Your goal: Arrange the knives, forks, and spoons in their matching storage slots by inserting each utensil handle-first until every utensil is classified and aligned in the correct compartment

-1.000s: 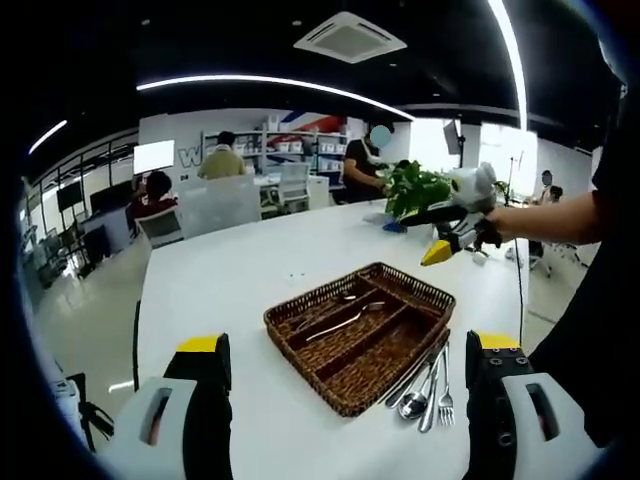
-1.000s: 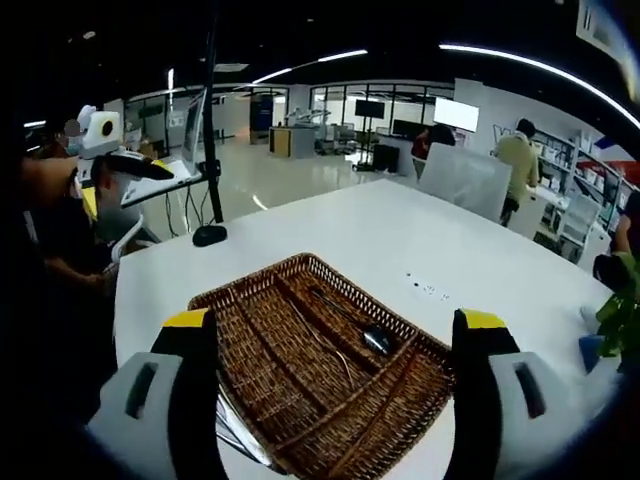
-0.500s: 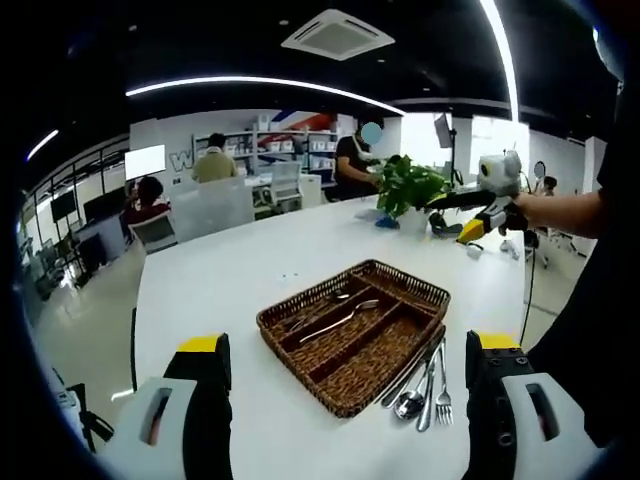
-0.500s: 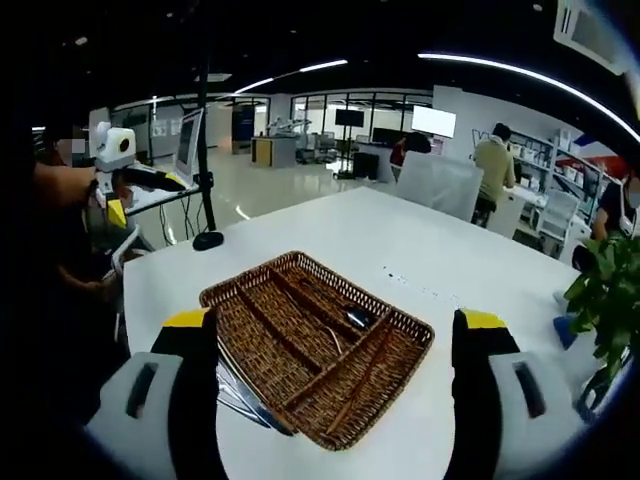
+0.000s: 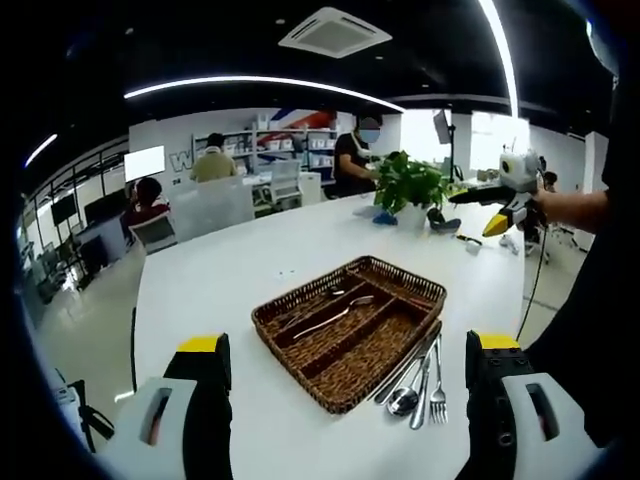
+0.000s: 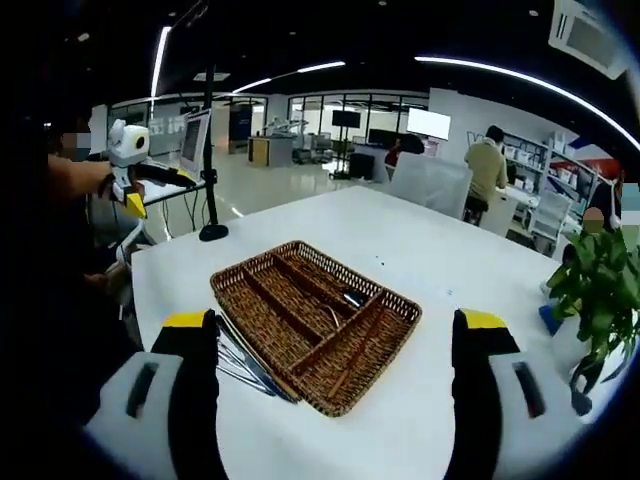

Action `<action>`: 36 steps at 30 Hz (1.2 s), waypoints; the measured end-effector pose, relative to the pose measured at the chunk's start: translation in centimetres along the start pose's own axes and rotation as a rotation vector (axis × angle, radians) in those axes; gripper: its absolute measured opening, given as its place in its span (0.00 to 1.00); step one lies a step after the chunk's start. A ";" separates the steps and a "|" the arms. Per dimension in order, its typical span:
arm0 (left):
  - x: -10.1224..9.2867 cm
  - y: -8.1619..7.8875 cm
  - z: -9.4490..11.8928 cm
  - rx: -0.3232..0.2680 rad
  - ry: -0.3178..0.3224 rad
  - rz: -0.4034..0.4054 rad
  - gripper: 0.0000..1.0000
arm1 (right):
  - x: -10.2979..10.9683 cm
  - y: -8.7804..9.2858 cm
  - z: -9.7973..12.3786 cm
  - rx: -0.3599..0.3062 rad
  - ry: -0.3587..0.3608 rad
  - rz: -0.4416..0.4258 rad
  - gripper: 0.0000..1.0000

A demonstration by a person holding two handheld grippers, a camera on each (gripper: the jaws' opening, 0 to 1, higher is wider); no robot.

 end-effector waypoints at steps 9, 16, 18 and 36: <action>0.2 0.2 0.0 0.007 -0.004 -0.007 1.00 | 0.6 -0.2 0.2 0.011 -0.050 0.055 1.00; -0.1 0.3 0.1 0.012 0.001 -0.014 1.00 | 1.6 -0.8 -0.4 0.020 -0.115 0.113 1.00; -0.1 0.6 0.1 0.021 0.001 -0.018 1.00 | 2.0 -0.9 -0.7 0.023 -0.128 0.120 1.00; 0.0 2.5 1.1 0.071 -0.001 -0.064 1.00 | 7.7 -3.8 -4.9 0.050 -0.354 0.394 0.86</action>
Point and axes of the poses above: the point that each gripper's makers call its tool centre point, and the gripper's own axes: z roughly backward along the fingers, x roughly to its left, y roughly out of its underside, the point moved 3 cm from there along z, roughly backward along the fingers, and after that the axes turned 11 degrees about z, right-handed, at the moved point
